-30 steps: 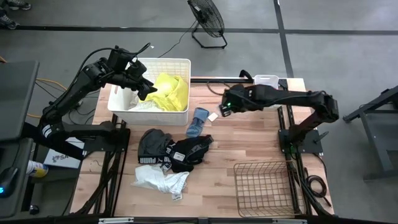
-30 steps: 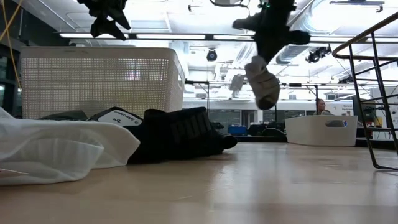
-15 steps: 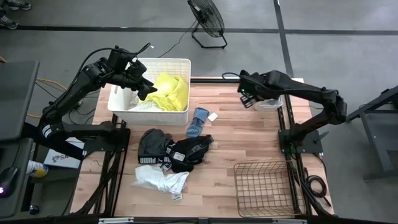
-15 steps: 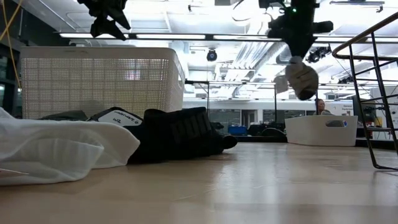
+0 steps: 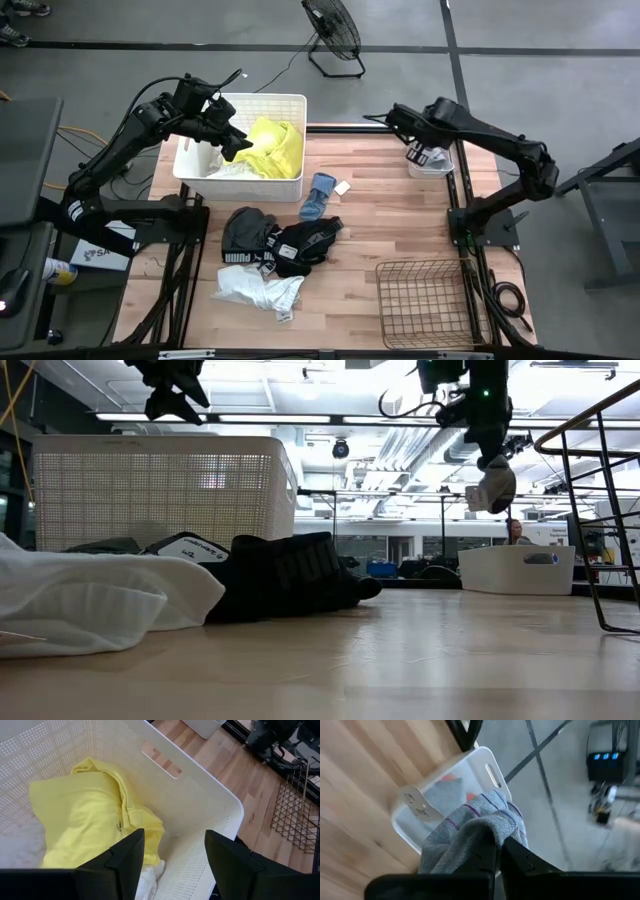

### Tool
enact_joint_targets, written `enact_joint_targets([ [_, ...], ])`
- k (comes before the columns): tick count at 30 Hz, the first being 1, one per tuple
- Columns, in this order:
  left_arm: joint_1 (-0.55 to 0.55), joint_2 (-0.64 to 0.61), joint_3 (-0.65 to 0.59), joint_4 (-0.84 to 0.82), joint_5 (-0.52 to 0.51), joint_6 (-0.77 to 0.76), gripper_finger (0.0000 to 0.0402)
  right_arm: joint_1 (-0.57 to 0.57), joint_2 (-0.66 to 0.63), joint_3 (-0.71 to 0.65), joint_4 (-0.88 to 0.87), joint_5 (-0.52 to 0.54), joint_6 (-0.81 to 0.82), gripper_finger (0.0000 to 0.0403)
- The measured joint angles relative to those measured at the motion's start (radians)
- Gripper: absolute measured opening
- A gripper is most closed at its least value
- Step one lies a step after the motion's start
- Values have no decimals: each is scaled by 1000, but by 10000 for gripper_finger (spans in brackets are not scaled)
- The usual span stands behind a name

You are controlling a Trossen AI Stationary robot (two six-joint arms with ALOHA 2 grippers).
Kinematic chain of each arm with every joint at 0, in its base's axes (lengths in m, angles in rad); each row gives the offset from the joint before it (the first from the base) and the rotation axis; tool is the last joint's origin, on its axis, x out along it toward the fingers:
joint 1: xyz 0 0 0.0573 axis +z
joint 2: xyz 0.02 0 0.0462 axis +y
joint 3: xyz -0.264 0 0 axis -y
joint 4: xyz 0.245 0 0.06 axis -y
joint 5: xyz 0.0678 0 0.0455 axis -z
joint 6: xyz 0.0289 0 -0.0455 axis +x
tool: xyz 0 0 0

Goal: Pick & Place Cloths
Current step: Put the purple sock into the small white bin

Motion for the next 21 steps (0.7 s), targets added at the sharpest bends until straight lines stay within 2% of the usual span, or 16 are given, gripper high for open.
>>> enact_joint_targets([
  [3, 0, 0, 0, 0, 0, 0, 202, -33, 0, 0, 0, 0, -127, 4],
  [10, 0, 0, 0, 0, 0, -5, 202, -96, 31, 0, 1, 13, -248, 4],
  [21, 0, 0, 0, 0, 0, -27, 202, -126, 202, 0, -29, 179, -241, 4],
])
